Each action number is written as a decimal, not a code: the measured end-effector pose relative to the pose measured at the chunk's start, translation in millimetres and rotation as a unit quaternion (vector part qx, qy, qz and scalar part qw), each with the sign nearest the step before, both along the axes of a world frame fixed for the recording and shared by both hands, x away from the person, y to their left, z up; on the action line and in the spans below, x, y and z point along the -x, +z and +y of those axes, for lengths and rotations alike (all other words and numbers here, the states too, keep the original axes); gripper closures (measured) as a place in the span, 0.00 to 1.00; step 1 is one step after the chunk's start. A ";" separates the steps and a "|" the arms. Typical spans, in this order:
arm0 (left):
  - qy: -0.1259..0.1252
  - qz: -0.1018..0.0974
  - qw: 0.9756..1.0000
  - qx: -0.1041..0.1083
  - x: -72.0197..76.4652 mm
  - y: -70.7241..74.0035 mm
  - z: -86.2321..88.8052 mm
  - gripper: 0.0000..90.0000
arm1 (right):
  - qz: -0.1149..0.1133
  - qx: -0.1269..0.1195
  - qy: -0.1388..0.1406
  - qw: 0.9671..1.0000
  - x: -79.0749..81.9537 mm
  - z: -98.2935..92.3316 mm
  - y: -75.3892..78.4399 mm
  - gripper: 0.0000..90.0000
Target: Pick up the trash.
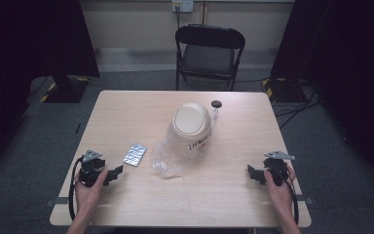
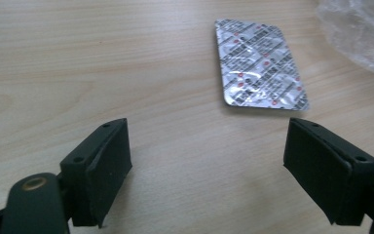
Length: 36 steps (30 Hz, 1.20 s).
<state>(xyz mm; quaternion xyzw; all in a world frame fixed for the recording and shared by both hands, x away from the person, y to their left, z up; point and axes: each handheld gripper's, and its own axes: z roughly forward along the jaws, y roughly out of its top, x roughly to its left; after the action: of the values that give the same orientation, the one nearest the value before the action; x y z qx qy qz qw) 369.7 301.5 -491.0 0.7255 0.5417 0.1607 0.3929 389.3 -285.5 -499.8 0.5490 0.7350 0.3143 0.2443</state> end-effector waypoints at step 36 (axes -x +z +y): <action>-0.120 -0.055 0.991 0.028 -44.2 71.3 -77.4 0.23 | 0.000 0.000 0.000 1.000 0.1 0.0 0.0 0.11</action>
<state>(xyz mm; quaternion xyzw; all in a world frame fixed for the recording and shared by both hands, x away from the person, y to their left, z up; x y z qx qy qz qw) 414.0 224.1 -419.7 0.7639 0.4328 0.1365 0.4588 389.2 -285.5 -499.7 0.5491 0.7350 0.3140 0.2444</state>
